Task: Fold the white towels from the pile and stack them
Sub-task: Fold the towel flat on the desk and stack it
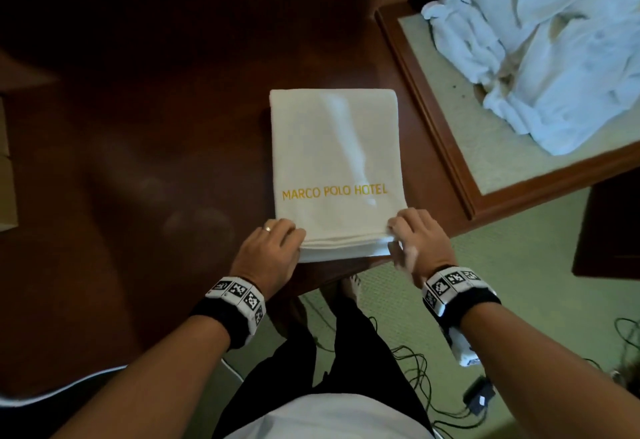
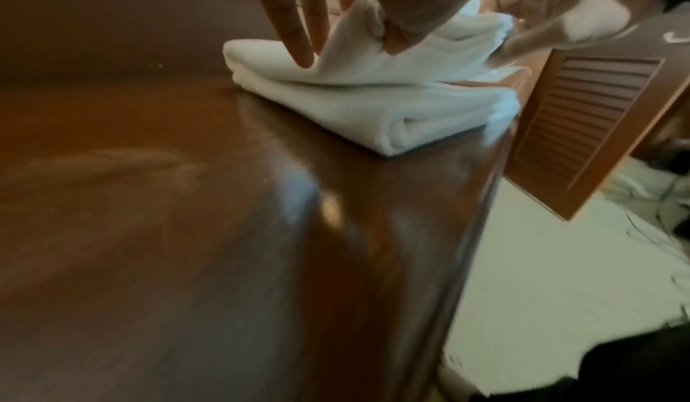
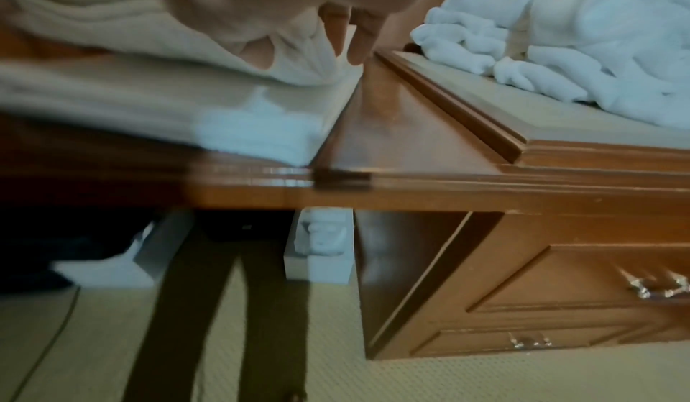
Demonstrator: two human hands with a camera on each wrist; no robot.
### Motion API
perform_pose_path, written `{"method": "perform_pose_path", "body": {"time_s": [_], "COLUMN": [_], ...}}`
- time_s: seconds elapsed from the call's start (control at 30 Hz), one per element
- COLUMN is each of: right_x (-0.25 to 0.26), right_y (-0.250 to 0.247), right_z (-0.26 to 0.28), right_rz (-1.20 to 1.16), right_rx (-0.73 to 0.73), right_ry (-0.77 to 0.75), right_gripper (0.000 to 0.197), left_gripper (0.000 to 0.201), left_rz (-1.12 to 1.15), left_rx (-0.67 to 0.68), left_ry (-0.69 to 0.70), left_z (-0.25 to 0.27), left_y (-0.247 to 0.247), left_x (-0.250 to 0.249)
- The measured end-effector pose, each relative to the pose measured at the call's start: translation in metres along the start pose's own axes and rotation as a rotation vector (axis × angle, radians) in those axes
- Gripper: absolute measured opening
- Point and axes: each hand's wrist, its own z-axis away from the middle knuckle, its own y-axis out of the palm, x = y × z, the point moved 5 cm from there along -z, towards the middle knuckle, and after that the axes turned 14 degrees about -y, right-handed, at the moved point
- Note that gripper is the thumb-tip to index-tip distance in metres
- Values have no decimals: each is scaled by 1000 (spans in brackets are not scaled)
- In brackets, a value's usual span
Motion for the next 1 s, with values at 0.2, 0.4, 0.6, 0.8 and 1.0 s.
{"method": "perform_pose_path", "body": {"time_s": [0.2, 0.4, 0.6, 0.8, 1.0], "right_x": [7, 0, 8, 1, -1], "right_y": [14, 0, 7, -9, 38], "right_z": [19, -6, 18, -29, -33], "right_rz": [34, -38, 68, -36, -42], "right_rx": [238, 80, 329, 29, 303], "right_ry": [-103, 6, -34, 17, 155], "right_gripper": [42, 34, 33, 45, 92], "left_gripper": [36, 25, 50, 61, 90], "left_rz": [-54, -101, -123, -41, -155], "left_rx": [191, 125, 324, 125, 380], "left_ry": [61, -6, 35, -166, -272], "left_z": [15, -5, 6, -34, -32], "left_y": [22, 14, 21, 9, 49], "left_x": [3, -9, -13, -16, -10]}}
